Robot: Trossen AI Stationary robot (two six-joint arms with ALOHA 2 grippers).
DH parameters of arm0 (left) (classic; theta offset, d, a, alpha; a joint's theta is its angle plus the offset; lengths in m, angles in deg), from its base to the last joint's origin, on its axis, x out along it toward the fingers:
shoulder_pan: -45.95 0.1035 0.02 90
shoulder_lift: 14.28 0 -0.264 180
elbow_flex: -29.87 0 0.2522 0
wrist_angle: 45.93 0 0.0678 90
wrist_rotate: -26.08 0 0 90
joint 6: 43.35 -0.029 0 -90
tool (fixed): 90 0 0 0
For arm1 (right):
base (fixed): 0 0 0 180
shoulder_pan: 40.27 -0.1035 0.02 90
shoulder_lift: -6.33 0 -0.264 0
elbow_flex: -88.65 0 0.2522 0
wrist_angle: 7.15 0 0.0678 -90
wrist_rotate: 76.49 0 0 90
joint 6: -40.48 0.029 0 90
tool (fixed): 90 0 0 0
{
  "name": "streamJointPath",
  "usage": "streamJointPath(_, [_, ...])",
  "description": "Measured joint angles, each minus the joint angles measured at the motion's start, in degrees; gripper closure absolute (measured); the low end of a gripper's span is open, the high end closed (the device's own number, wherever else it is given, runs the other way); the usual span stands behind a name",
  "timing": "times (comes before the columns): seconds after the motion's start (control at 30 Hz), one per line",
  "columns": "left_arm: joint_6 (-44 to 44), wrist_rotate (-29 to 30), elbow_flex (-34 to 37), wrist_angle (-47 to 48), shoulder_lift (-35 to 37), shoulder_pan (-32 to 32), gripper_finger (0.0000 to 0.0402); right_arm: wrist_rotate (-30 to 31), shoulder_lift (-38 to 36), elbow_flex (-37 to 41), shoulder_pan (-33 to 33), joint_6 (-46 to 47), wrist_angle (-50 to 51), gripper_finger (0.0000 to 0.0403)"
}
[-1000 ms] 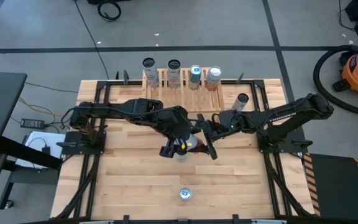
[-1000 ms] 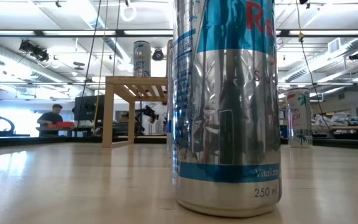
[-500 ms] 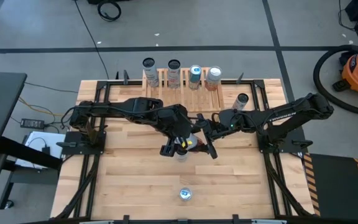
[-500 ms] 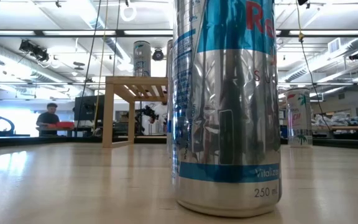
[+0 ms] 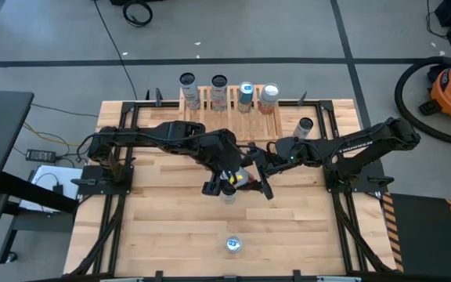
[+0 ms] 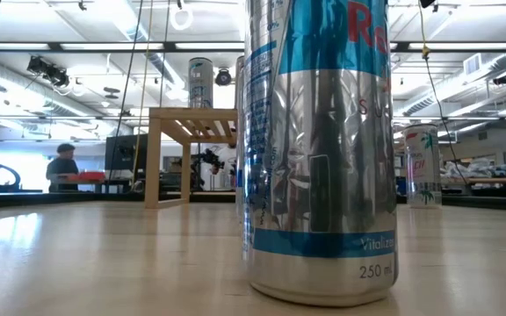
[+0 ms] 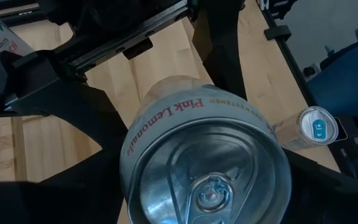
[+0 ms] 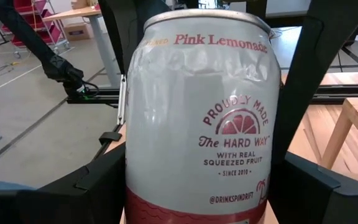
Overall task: Place canned beverage on shelf
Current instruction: Put the pink-white soda can on the shelf aligned with the other pink-white soda can
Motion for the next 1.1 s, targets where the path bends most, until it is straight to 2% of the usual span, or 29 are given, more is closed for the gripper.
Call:
streamJointPath(0.13, [0.2, 0.0, 0.0, 0.2, 0.0, 0.0, 0.0078, 0.0, 0.0, 0.0, 0.3, 0.2, -0.1, 0.0089])
streamJointPath(0.27, [3.4, 0.9, 0.0, 0.3, 0.0, 0.2, 0.0023, 3.1, 0.0, 0.0, 0.9, 0.4, 0.0, 0.0089])
streamJointPath(0.33, [3.2, 1.3, 0.0, 0.3, 0.0, 0.6, 0.0010, 4.6, 0.0, 0.0, 0.9, 0.4, 0.0, 0.0089])
streamJointPath(0.47, [3.4, 0.7, 0.0, 0.2, 0.0, 0.6, 0.0026, 4.1, 0.0, 0.0, 0.8, 0.5, 0.0, 0.0089])
streamJointPath(0.7, [6.0, 0.6, 0.0, -2.5, 0.0, 0.6, 0.0028, 3.4, -2.4, 0.0, 0.5, 1.6, 2.4, 0.0089])
streamJointPath(1.1, [3.6, 0.7, 0.2, -14.5, 0.0, 1.1, 0.0028, 3.2, -9.6, 0.0, -1.4, 1.3, 9.3, 0.0089])
